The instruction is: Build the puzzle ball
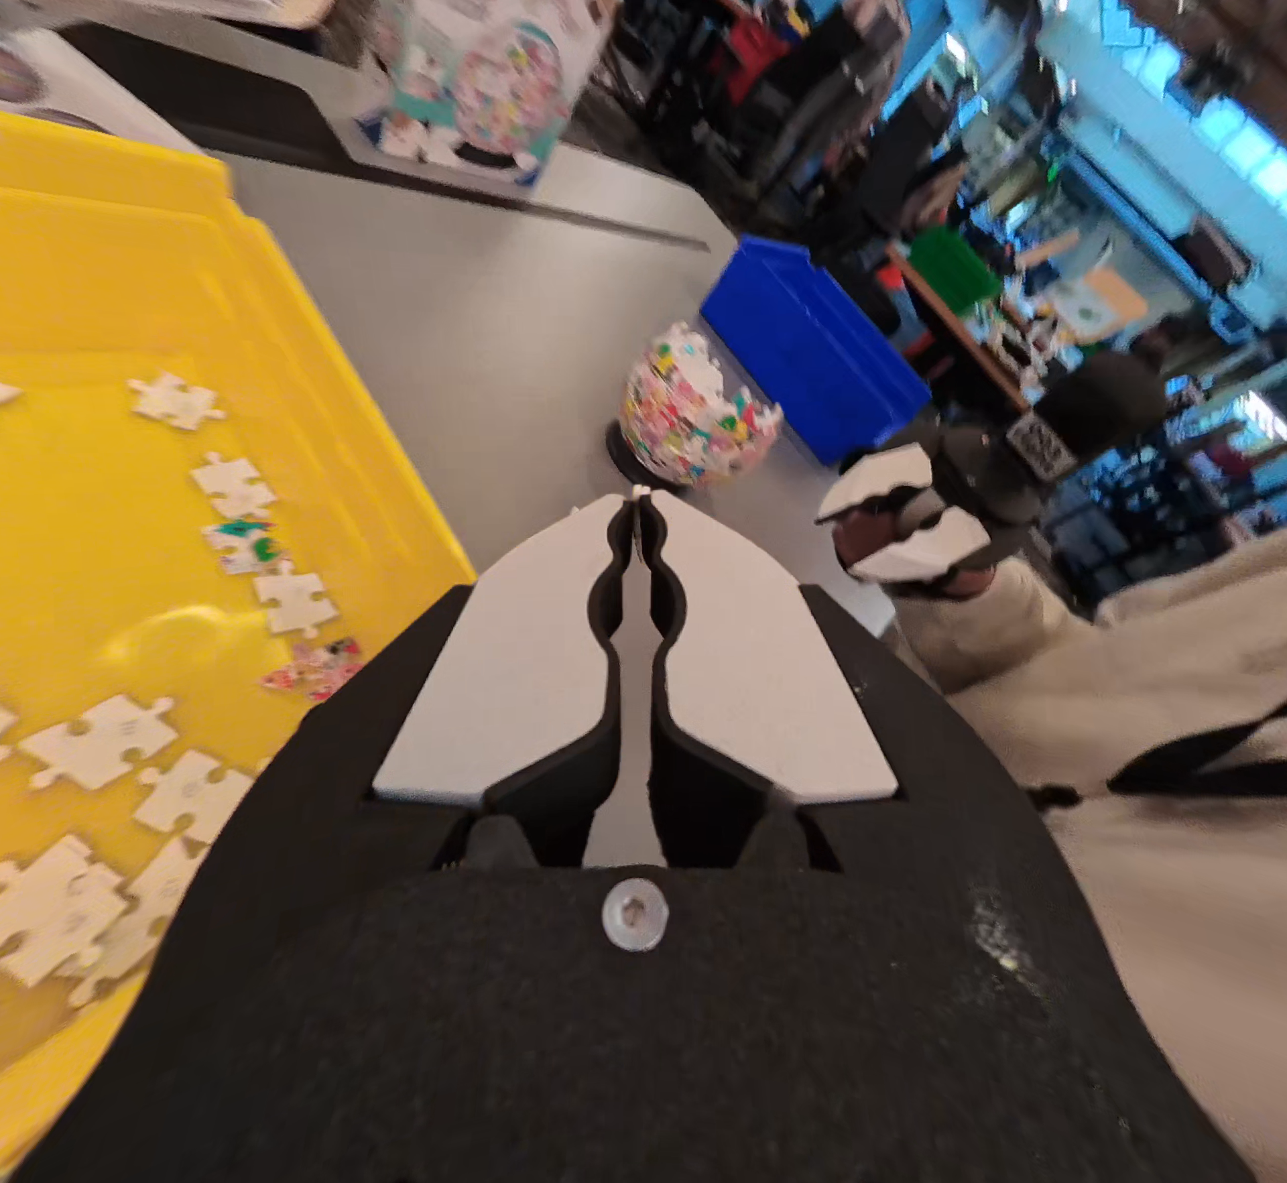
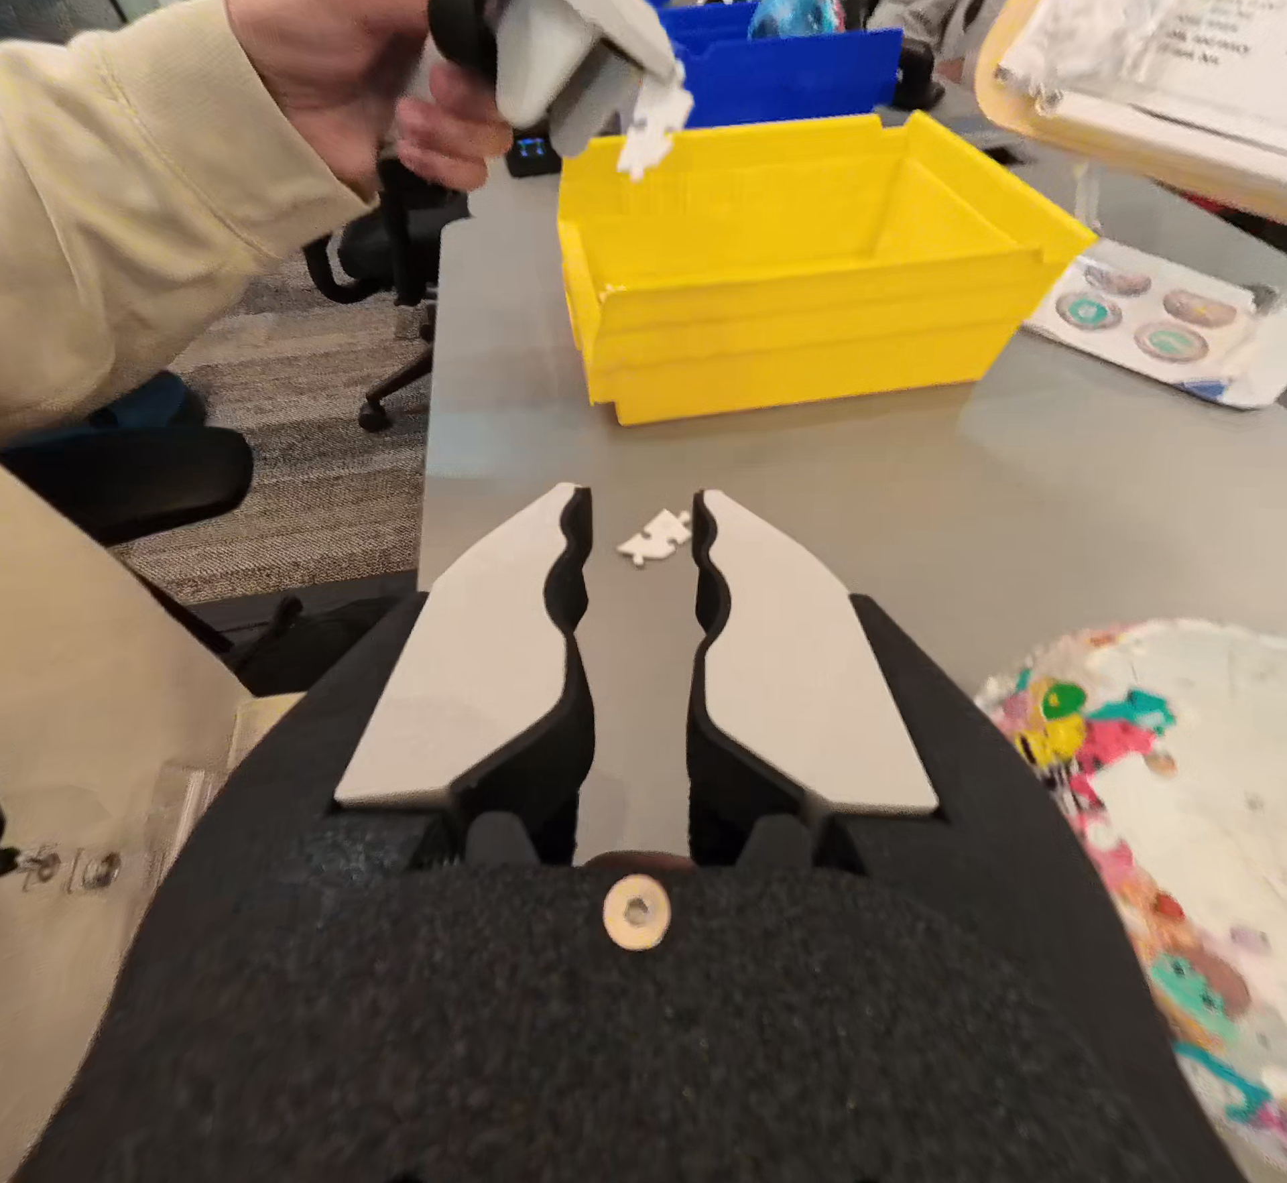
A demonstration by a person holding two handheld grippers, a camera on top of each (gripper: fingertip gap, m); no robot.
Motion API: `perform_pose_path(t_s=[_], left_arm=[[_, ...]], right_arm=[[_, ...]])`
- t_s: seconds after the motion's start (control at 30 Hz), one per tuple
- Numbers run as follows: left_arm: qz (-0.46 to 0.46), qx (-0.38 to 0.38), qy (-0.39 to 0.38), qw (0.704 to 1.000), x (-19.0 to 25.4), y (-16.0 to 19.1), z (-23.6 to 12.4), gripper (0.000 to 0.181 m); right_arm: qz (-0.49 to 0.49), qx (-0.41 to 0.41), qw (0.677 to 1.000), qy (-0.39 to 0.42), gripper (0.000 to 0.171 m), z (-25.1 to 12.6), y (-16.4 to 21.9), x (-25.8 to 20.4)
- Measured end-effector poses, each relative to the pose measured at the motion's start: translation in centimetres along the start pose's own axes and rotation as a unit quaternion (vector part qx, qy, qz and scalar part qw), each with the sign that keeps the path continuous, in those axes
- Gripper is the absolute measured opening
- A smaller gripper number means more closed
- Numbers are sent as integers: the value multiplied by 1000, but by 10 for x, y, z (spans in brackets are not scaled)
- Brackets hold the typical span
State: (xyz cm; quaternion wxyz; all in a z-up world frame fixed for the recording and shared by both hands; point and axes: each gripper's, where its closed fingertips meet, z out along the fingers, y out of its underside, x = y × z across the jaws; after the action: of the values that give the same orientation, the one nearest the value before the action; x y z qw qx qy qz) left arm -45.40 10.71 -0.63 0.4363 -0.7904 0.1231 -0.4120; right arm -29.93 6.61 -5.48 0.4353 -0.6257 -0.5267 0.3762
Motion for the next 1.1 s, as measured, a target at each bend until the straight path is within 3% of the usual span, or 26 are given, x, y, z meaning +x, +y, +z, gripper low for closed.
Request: perform_pose_path(t_s=[0.13,0.37,0.6,0.7,0.83,0.93,1.1], left_arm=[[27,-67,65,995,40,24,18,2],[124,-140,148,971,99,63,41,2],[165,-208,149,952,106,87,56,2],[166,-213,156,950,107,90,63,2],[170,-212,117,955,95,89,77,5],[179,-199,39,963,71,82,80,13],[186,-176,7,966,66,91,79,12]], right_arm=[[-14,-3,1000,-13,24,16,-9,-11],[77,24,993,-92,19,30,-19,-36],[77,20,989,-122,17,20,-17,-46],[79,0,990,-118,6,20,-10,-45],[95,-3,994,-60,2,16,0,-25],[149,-10,988,50,2,10,27,13],[277,6,929,245,2,2,97,69]])
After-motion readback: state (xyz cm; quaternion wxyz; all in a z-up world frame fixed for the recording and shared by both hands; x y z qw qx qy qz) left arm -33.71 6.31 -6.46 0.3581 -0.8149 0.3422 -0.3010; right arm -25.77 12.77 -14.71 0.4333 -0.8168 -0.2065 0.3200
